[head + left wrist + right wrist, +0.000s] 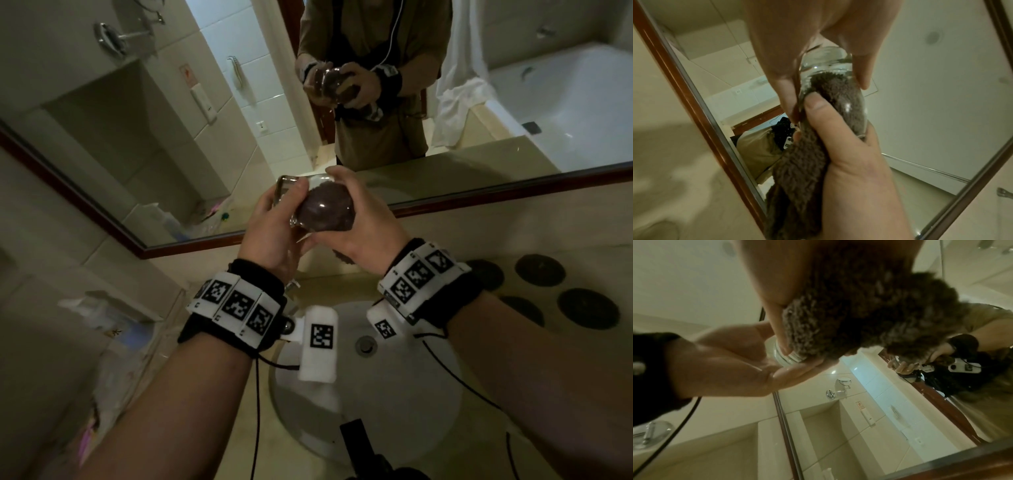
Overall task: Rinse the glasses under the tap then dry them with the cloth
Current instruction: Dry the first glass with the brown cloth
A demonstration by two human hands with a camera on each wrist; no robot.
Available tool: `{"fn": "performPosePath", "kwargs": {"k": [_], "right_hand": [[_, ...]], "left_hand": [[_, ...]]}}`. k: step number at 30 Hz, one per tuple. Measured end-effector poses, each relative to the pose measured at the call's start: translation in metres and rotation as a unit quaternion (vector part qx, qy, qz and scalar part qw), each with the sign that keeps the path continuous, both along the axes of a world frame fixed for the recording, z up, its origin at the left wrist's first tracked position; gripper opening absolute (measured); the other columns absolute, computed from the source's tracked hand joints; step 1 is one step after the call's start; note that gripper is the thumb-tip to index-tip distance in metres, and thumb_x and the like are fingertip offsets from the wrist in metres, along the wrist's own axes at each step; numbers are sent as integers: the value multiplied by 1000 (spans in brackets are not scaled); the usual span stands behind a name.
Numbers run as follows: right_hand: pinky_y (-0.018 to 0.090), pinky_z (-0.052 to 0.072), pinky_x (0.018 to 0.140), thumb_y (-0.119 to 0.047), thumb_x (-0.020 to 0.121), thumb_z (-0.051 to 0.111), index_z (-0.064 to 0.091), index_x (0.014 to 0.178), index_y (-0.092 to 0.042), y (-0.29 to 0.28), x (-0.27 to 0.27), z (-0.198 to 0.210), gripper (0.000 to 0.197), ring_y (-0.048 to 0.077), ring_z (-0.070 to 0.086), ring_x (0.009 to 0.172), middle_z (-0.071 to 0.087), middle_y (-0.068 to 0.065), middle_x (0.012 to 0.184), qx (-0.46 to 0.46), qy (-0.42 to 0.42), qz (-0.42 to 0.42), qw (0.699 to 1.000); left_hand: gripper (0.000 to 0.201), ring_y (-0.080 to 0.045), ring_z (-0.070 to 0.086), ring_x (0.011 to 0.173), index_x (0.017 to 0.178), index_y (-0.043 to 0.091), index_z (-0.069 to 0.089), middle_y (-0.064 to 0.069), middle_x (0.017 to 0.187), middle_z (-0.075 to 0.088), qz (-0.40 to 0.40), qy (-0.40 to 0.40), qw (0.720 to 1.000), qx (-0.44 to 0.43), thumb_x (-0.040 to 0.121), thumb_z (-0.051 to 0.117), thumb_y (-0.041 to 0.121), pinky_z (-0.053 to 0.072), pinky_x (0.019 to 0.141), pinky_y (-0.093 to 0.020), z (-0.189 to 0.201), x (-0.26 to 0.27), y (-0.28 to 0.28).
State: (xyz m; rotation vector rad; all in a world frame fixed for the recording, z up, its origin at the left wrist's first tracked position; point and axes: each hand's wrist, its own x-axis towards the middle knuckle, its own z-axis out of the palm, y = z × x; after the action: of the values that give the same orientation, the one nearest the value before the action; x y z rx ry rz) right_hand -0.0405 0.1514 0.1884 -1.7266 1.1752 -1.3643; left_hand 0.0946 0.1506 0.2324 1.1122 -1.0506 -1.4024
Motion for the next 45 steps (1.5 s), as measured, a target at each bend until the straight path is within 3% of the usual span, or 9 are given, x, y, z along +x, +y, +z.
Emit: {"fn": "performPosePath", "kwargs": {"k": [4, 8, 16, 21, 25, 29, 33, 40, 45], "right_hand": [[8, 46, 82, -25, 65, 85, 35, 135, -29, -5, -1, -1, 86, -2, 55, 94, 51, -16, 108, 39, -50, 28, 998], [34, 53, 84, -25, 62, 86, 48, 125, -26, -16, -8, -3, 74, 15, 64, 96, 63, -3, 110, 132, -148, 83, 977], [27, 47, 94, -25, 69, 82, 35, 136, -29, -18, -15, -2, 83, 11, 56, 107, 54, -6, 119, -25, 44, 7, 999], [21, 49, 91, -26, 62, 87, 35, 135, -31, -23, -22, -9, 89, 7, 57, 105, 54, -11, 116, 51, -60, 47, 996], [29, 55, 78, -23, 63, 86, 50, 115, -33, -26, -33, -12, 63, 14, 66, 94, 64, -5, 106, 157, -162, 116, 967], [16, 49, 84, -23, 65, 85, 44, 124, -31, -18, -26, -6, 73, 1, 58, 98, 58, -13, 109, 66, -76, 40, 994], [25, 47, 94, -29, 69, 82, 32, 138, -28, -15, -22, -3, 85, 10, 55, 107, 54, -7, 121, -32, 27, -14, 999], [29, 53, 78, -16, 69, 82, 45, 127, -24, -15, -27, 0, 70, 15, 65, 91, 62, 2, 112, 146, -181, 122, 965], [13, 45, 81, -25, 65, 84, 40, 129, -30, -8, -22, 5, 77, -1, 57, 94, 55, -16, 107, 65, -57, 37, 996]], "left_hand": [[52, -32, 68, 103, 134, 11, 49, -14, 117, 68, 21, -19, 999, -16, 88, 69, 22, 58, 81, -42, -3, 1, -7], [50, -30, 67, 104, 132, 15, 49, -11, 119, 66, 11, -44, 998, -33, 86, 68, 15, 58, 77, -43, -2, 1, -11], [61, -34, 65, 110, 137, 8, 48, -19, 129, 60, -22, -7, 1000, 2, 86, 65, 36, 60, 76, -42, -3, -12, -20], [35, -30, 68, 100, 124, 15, 54, -12, 114, 67, -18, -58, 998, -30, 90, 64, 17, 60, 70, -41, -6, -16, -24], [30, -24, 67, 90, 114, 23, 55, -6, 103, 64, -39, -86, 995, -44, 88, 64, 9, 58, 64, -38, -7, -17, -22], [49, -32, 66, 107, 131, 15, 49, -13, 121, 64, -27, -39, 999, -14, 87, 68, 25, 55, 82, -46, -6, -19, -21], [57, -38, 63, 111, 137, 4, 46, -22, 129, 59, -33, 0, 999, -11, 90, 63, 32, 59, 82, -43, 0, -21, -20], [43, -19, 71, 88, 127, 18, 52, -10, 118, 64, -29, -89, 993, -68, 87, 66, 12, 57, 65, -32, 3, -14, -14], [52, -32, 67, 104, 135, 14, 47, -17, 127, 60, -35, -29, 999, -27, 89, 67, 27, 60, 74, -42, 4, -12, -12]]}}
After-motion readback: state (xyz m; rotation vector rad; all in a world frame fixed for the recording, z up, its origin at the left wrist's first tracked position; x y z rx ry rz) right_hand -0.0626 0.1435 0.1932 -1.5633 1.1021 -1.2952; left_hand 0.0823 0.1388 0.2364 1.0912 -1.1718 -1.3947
